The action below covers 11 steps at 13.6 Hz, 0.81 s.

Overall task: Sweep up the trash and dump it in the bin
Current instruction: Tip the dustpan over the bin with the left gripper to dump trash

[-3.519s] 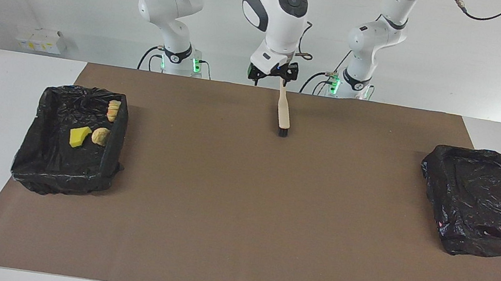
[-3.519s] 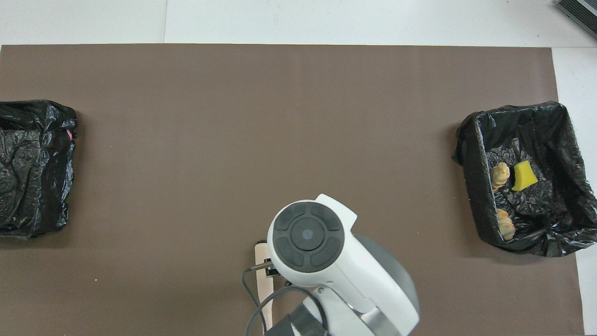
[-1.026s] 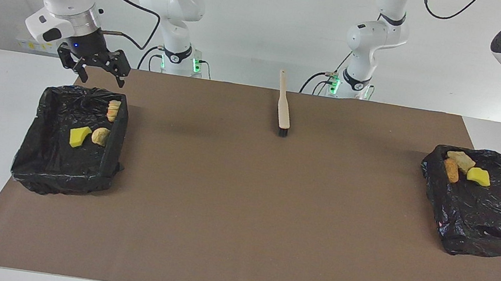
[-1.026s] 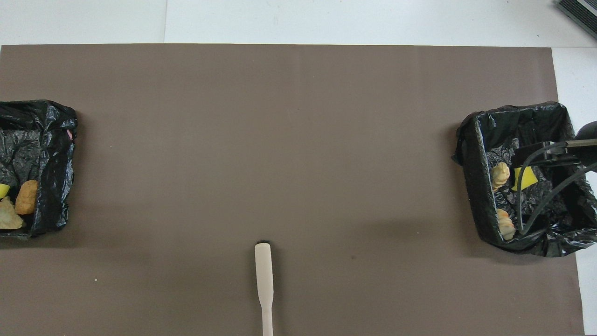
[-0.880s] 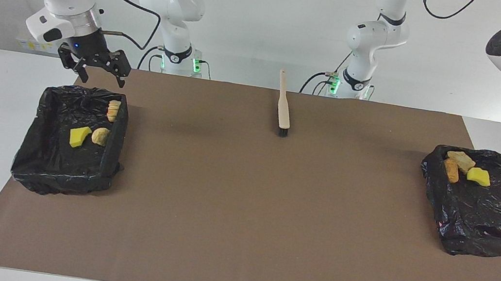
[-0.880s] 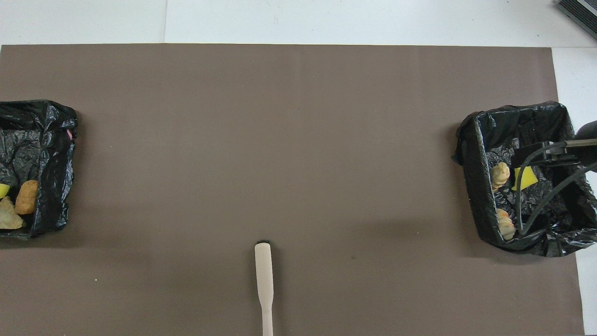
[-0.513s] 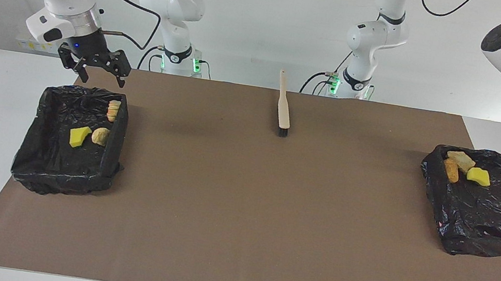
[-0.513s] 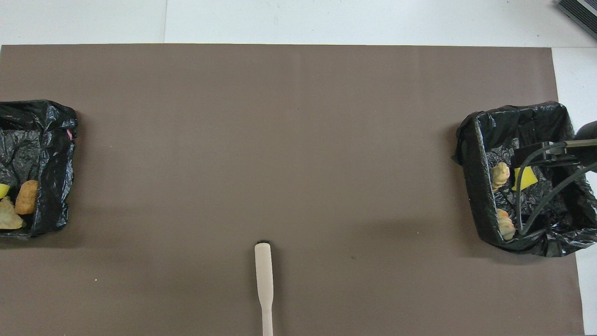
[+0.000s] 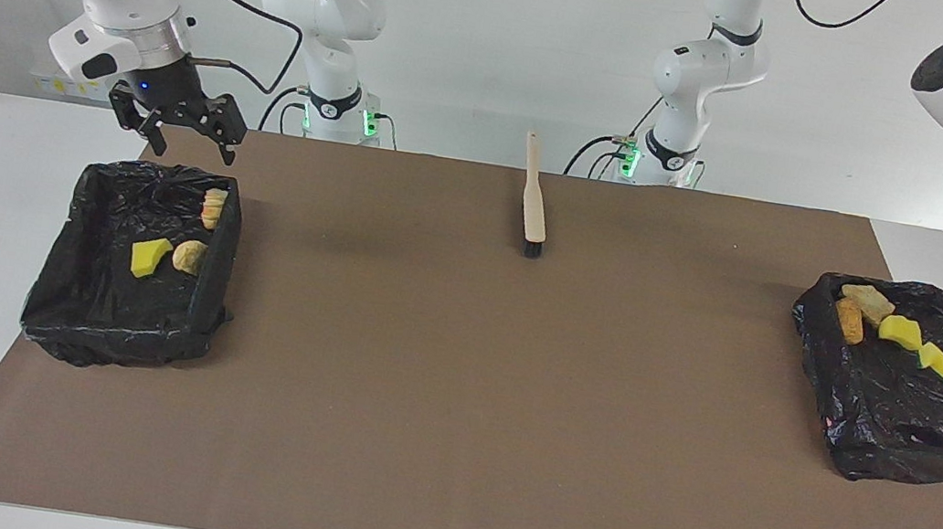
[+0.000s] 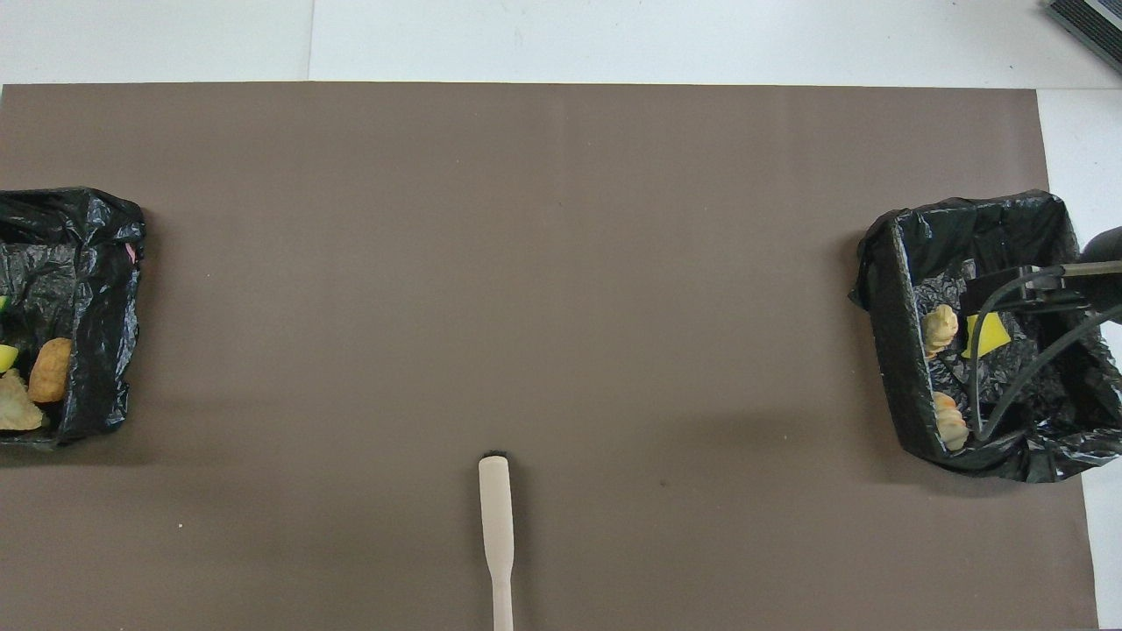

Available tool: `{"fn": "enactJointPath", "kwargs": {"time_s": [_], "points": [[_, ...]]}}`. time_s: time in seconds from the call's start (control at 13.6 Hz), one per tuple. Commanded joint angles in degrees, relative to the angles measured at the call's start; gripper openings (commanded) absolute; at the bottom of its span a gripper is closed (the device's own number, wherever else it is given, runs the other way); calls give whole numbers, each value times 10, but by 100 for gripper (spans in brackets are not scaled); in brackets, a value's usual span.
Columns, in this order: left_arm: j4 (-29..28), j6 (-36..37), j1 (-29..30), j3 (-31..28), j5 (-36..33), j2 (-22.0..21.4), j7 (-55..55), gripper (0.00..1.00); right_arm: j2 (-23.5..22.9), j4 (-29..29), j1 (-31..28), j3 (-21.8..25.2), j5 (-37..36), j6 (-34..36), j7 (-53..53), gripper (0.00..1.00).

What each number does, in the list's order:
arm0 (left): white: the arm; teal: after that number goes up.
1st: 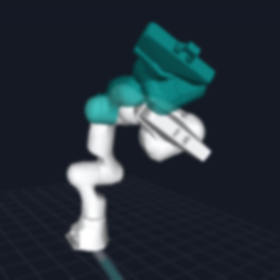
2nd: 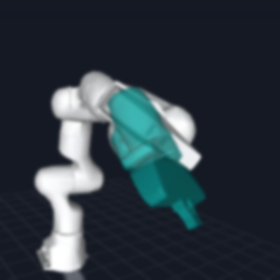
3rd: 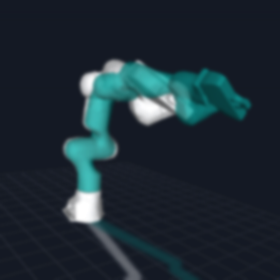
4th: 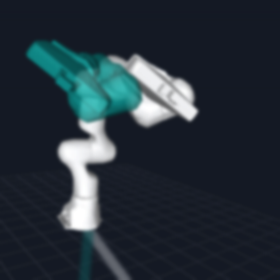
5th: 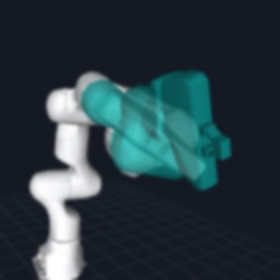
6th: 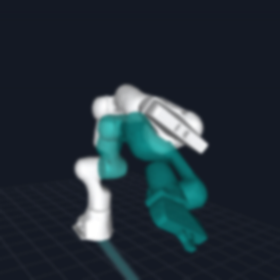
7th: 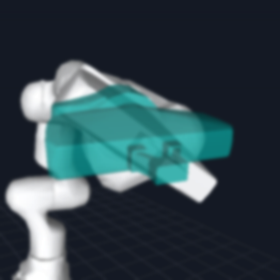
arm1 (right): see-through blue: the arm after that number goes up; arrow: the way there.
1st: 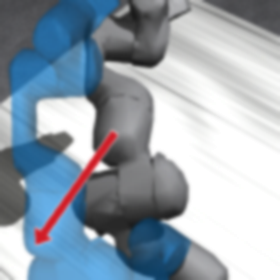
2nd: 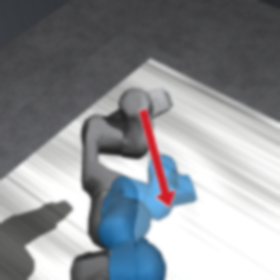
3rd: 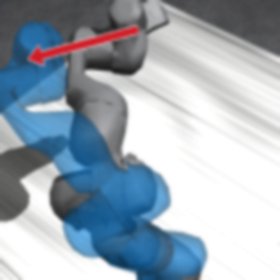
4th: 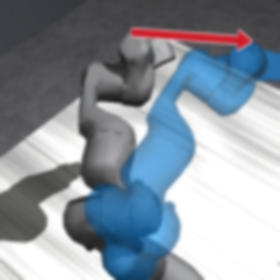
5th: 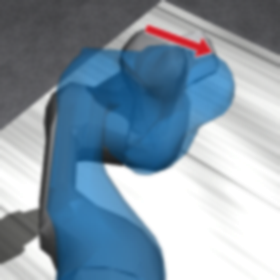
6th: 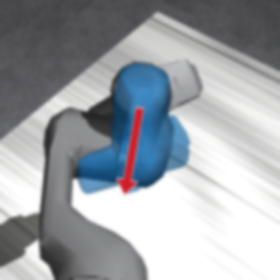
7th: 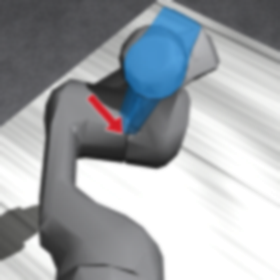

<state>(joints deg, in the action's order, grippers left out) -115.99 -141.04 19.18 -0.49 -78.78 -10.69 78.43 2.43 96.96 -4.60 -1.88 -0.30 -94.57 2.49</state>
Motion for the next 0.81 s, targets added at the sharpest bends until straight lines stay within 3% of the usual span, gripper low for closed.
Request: {"fn": "enactJointPath", "kwargs": {"time_s": [0.0,0.22,0.73], "points": [[-15,2,-5,3,-15,-19,-21,0,12,15,-3,-2,11,-9,-3,100],[-9,58,-44,6,3,-21,-26,0,12,15,-3,-2,11,-9,-3,100],[3,102,-140,8,245,-23,-41,0,12,15,-3,-2,11,-9,-3,100]]}}
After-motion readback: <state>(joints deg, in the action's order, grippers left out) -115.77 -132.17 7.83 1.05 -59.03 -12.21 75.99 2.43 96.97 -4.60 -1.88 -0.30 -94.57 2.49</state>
